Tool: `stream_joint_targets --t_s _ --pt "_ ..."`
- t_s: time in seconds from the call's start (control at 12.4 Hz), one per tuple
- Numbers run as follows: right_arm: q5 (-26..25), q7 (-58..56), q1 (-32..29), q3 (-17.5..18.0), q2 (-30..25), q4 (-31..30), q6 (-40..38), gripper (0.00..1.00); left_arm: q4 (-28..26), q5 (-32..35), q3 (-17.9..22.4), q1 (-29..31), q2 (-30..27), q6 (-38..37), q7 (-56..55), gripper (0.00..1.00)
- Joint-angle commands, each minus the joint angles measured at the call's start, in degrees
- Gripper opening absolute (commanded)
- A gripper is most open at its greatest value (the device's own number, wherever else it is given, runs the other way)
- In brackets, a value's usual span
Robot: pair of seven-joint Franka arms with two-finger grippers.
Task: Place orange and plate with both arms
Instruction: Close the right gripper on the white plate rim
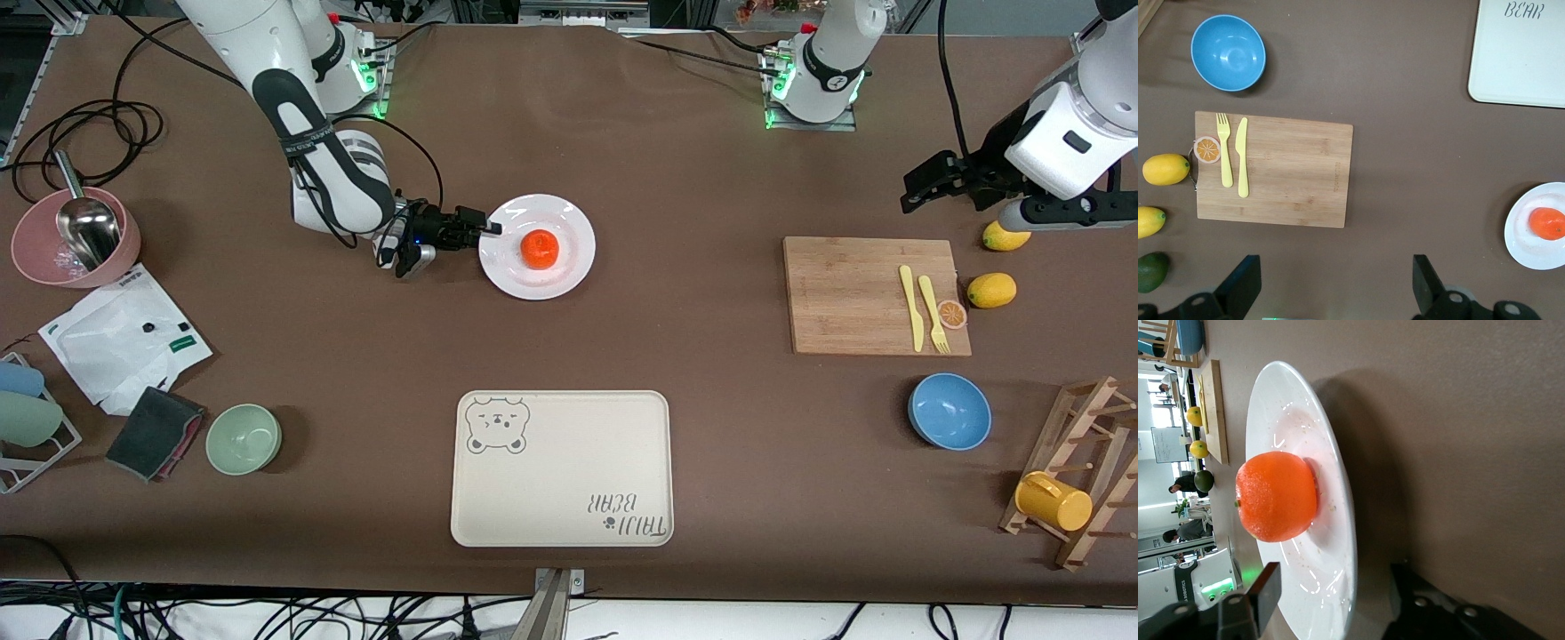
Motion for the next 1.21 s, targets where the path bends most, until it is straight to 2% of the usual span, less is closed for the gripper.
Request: stream_joint_targets --t_s 0.0,0.24,0.56,0.81,1.13 --pt "1.78 -1.45 0.55 0.33 -0.27 -0.08 0.88 0.59 2.20 -0.68 0.06 0.77 0.90 -1.62 0.46 1.00" --pt "1.78 -1.45 0.55 0.33 -0.27 -0.08 0.88 0.43 2.20 -0.77 0.05 0.69 0.99 -1.62 0.37 1.00" --pt "1.78 -1.45 0.55 0.33 -0.35 -0.08 0.88 0.35 2.11 -0.94 0.14 1.21 0.99 -1.62 0.46 1.00" --pt "1.78 -1.53 0.55 0.33 -0.27 0.01 0.80 0.24 2.20 -1.03 0.14 1.30 0.99 -1.62 0.46 1.00" --pt "1.69 -1.53 0.55 0.33 -0.27 0.01 0.88 0.02 2.20 -1.12 0.05 1.30 0.99 -1.62 0.46 1.00"
